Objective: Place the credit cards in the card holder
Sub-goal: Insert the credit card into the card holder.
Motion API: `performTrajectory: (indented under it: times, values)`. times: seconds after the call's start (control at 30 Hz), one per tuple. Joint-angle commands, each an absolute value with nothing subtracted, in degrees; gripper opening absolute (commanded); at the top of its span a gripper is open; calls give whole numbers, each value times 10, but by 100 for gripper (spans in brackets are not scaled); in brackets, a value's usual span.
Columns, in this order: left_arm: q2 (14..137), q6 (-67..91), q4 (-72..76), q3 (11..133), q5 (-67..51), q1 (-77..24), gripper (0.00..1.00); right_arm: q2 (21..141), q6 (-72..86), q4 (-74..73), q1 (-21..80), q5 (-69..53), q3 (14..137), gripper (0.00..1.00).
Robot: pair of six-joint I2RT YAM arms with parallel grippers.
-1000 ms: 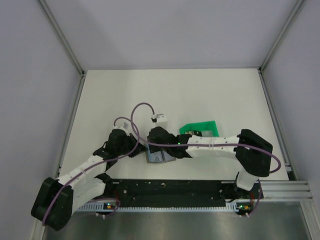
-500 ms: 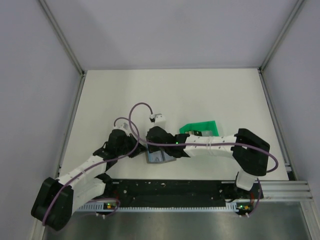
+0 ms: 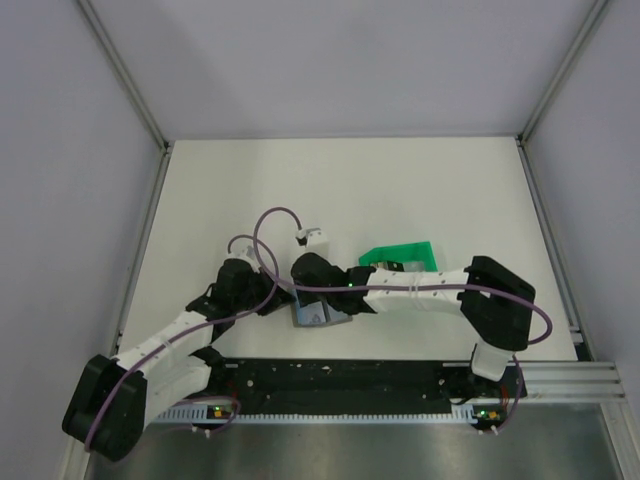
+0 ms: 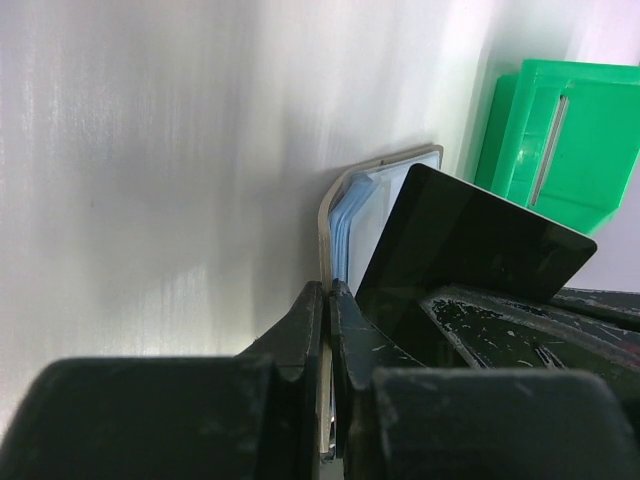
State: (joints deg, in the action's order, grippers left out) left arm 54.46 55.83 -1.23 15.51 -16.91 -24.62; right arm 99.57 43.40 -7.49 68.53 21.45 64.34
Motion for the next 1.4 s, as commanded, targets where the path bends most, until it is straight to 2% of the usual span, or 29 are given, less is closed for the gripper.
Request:
performTrajectory:
  times: [0.0,0.8,1.37]
  values:
    - [531,562,11,151,-175,-247,0,999,415,-95,693,238,677,0]
    - [524,579,20,153,-190,-248,0,1022,395,-130,712,261,711,0]
    - [513,578,6,151,-178,-248,0,1053,368,-262,750,370,795,0]
